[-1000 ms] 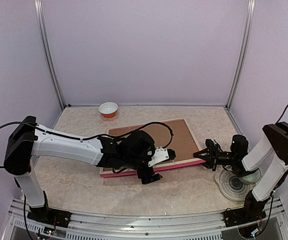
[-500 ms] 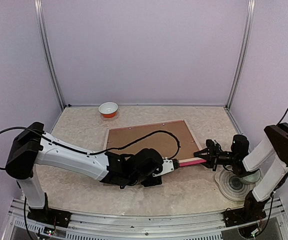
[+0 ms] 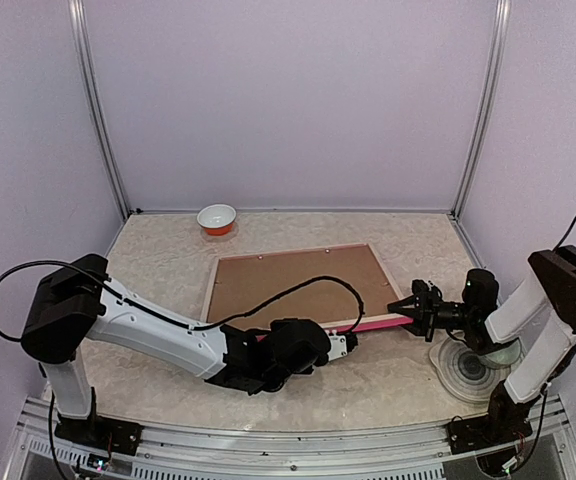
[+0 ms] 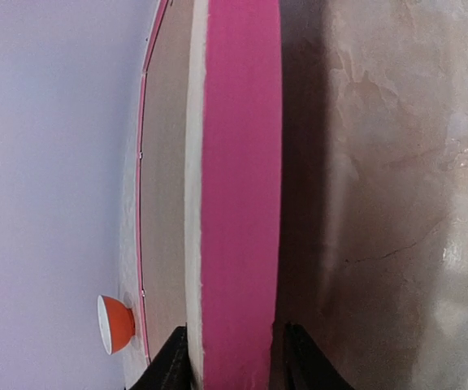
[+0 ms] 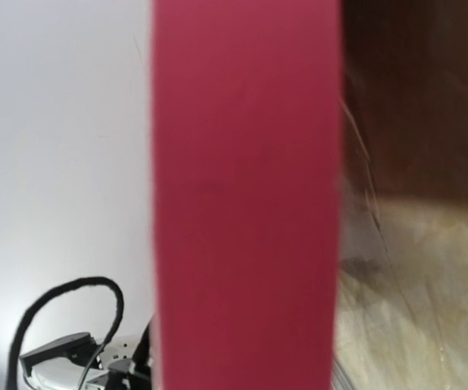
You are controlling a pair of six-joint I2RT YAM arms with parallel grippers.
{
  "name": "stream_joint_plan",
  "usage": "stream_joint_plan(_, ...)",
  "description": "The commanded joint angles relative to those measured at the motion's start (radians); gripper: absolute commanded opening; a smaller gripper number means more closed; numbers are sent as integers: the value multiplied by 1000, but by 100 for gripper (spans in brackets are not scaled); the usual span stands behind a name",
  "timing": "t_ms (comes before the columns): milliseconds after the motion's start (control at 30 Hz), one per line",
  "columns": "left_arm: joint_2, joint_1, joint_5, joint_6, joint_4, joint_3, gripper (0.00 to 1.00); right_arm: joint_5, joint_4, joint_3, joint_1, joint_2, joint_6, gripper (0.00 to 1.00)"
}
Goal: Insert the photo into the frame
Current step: Pass from the right arm to the left, then turn over the photo frame.
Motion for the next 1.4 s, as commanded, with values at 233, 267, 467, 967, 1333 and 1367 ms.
stream_joint_plan(233,-8,-21,-60,69,92,-21,11,-19,52,4,1,-21,3,27)
stream_joint_plan(267,-11,-22,-59,70,89,-21,8,-19,46,4,1,-23,0,30)
stream_joint_plan(467,-36,-22,-65,81,101,-19,0,-20,14,9,1,-28,-24,46)
stream_joint_plan(967,-125,5,-20,47,-16,123,0,154,-883,214,0,-279,-614,99)
stream_joint_plan(1333,-146,45,60,-22,-215,288,0,415,-1307,340,-4,-512,-903,99)
stream_joint_plan(1367,-144,47,64,-26,-232,303,0,439,-1336,354,-5,-534,-924,99)
